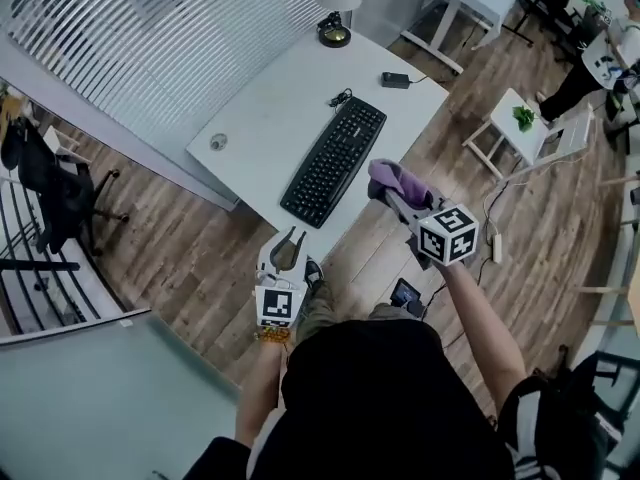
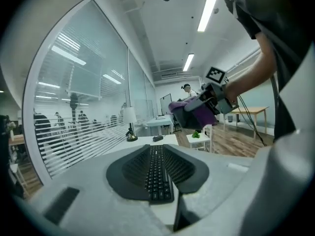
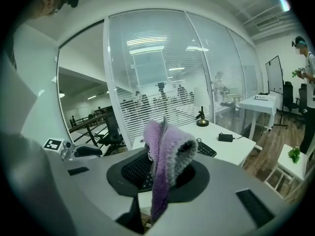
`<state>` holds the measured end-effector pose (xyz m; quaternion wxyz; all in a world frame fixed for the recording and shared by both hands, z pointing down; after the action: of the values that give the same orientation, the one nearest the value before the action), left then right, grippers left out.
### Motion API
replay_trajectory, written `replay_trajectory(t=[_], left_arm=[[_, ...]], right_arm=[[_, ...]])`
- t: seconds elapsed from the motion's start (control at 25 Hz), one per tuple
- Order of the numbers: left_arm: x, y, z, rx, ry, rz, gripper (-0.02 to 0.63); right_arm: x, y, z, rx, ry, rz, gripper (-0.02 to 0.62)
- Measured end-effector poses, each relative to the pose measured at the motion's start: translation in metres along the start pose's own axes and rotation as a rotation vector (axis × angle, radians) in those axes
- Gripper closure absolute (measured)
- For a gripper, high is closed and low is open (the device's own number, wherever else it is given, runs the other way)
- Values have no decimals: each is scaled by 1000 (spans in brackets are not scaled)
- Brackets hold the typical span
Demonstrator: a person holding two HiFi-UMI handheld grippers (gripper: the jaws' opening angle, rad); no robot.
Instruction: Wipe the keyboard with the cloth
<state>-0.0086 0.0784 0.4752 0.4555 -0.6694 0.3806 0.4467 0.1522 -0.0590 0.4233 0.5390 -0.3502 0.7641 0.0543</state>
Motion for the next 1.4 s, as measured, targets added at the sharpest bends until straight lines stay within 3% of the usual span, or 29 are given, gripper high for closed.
replay_trajectory(t=[0.16, 0.44, 0.68, 0.84, 1.0, 1.24, 1.4], left_arm=[[-40, 26, -23, -82, 39, -5, 461], [-103, 28, -40, -172, 144, 43, 368], [-132, 29, -58, -201, 197, 35, 299], [-144, 18, -73, -261, 196, 47, 265], [-163, 11, -83, -277, 261, 67, 247], [-197, 1, -93, -322, 379, 107, 215], [-204, 0, -96, -338, 399, 87, 209]], right_arm=[[7, -27, -48, -83, 66, 65, 514], [1, -97, -115, -152, 320, 94, 514], [12, -165, -187, -158, 448, 194, 514], [16, -213, -236, -154, 529, 234, 514], [10, -250, -273, -136, 646, 262, 514], [1, -269, -314, -103, 778, 347, 515], [-11, -268, -330, -106, 821, 406, 520]])
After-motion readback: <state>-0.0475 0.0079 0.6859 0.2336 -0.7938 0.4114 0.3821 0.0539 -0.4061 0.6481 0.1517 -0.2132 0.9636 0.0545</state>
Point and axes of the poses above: the fingertips, and each gripper's own axes: z backward along the fingers, y to its left, x out of its top, the point moved 1 cm from there along z, backward along the fingers, and after that the axes turned 7 degrees about -z, right-handed, at the moved point
